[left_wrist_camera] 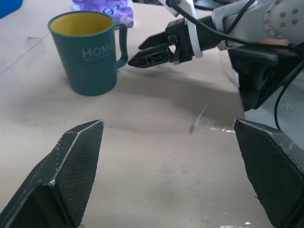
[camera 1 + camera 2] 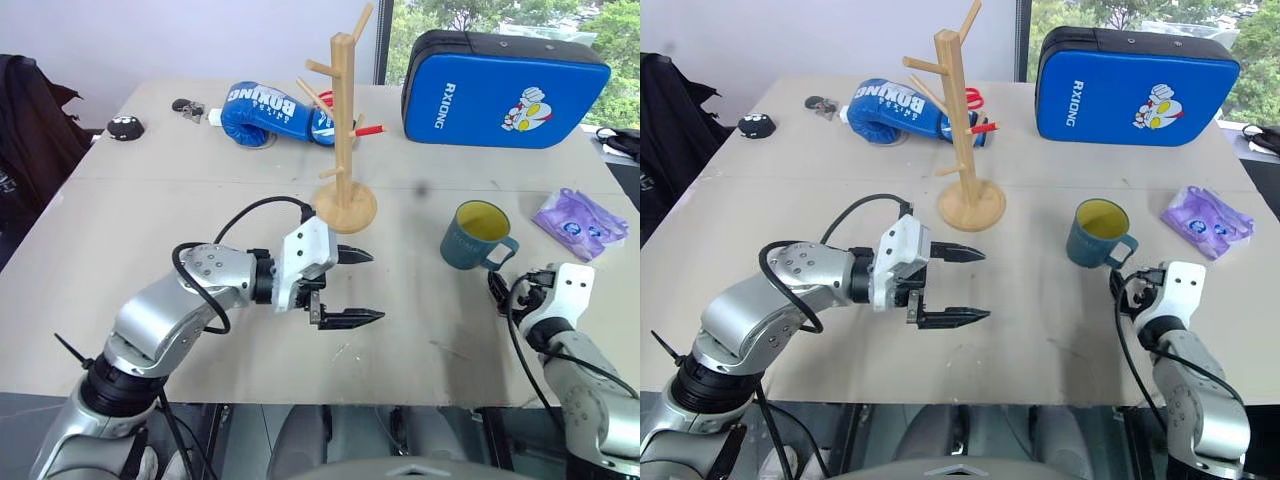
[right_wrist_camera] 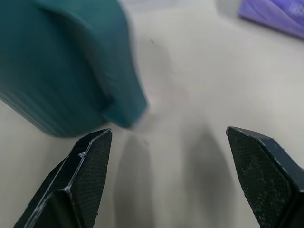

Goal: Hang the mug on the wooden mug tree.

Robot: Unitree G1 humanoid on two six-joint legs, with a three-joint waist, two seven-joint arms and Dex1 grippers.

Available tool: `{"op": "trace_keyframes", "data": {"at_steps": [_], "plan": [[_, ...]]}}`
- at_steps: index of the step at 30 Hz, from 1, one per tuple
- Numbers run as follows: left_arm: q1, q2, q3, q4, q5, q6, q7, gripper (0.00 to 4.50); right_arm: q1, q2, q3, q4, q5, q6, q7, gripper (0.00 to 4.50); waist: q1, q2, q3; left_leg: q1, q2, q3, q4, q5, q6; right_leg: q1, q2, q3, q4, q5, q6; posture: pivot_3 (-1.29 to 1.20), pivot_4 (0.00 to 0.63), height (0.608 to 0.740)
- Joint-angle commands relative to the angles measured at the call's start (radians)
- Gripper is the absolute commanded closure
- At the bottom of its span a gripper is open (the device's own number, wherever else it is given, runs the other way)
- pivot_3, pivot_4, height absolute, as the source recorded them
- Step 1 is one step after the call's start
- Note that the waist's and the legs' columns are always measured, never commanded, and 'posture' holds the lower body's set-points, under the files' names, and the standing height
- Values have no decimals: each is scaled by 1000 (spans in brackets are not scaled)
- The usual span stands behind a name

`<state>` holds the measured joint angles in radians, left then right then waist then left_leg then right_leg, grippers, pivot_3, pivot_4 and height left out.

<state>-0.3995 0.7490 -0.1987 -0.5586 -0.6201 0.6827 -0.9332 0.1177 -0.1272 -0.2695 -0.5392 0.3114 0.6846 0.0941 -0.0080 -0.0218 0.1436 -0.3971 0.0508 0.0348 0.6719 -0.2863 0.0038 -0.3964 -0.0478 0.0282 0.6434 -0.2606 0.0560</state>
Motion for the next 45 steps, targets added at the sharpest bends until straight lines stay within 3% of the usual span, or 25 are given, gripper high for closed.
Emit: {"op": "trace_keyframes", "data": {"at_steps": [1,16,17,18,20,25,34,39,45], "plan": [[-19,-19,7,-36,-3,-9,4,0,-15,21,30,-3,-46,-81,-40,638,-1,0,0,0,0,0,0,0,0,0,0,0,0,0,0,0,150,737],[-45,-42,24,-36,-7,12,21,0,-80,81,34,125,-111,-234,-124,638,-3,0,0,1,0,-1,0,-2,3,0,0,0,1,0,0,0,150,737],[-46,-41,25,-36,-8,13,21,0,-87,78,33,137,-108,-237,-121,1190,-3,0,0,1,0,-1,0,-2,3,0,0,0,1,0,0,0,150,737],[-46,-41,25,-37,-8,14,20,0,-91,76,32,146,-106,-240,-119,1311,-4,0,0,1,0,-1,0,-2,3,0,0,0,1,0,0,0,150,737],[-48,-40,27,-37,-6,13,19,0,-109,78,25,173,-102,-254,-124,2113,-3,0,0,1,0,0,0,-2,3,0,0,0,1,0,0,0,150,737],[-46,-36,37,-43,-9,18,20,0,-135,77,32,207,-102,-269,-118,4423,-3,0,0,1,0,-1,0,-2,3,0,0,0,2,0,0,0,150,737],[-42,-47,56,-40,-15,24,35,0,-156,7,37,162,-75,-239,-42,4423,-4,0,0,1,0,0,0,-1,3,0,0,0,2,0,0,0,150,737],[-39,-51,94,-4,-20,17,44,0,-206,-188,47,109,23,-115,154,4423,-4,1,0,1,0,0,0,-2,4,0,0,0,2,0,0,0,150,737],[-48,-65,183,12,-62,46,95,0,-432,-527,66,161,155,50,456,4423,-5,1,1,1,0,0,1,-2,5,0,0,0,2,0,0,0,150,737]]}}
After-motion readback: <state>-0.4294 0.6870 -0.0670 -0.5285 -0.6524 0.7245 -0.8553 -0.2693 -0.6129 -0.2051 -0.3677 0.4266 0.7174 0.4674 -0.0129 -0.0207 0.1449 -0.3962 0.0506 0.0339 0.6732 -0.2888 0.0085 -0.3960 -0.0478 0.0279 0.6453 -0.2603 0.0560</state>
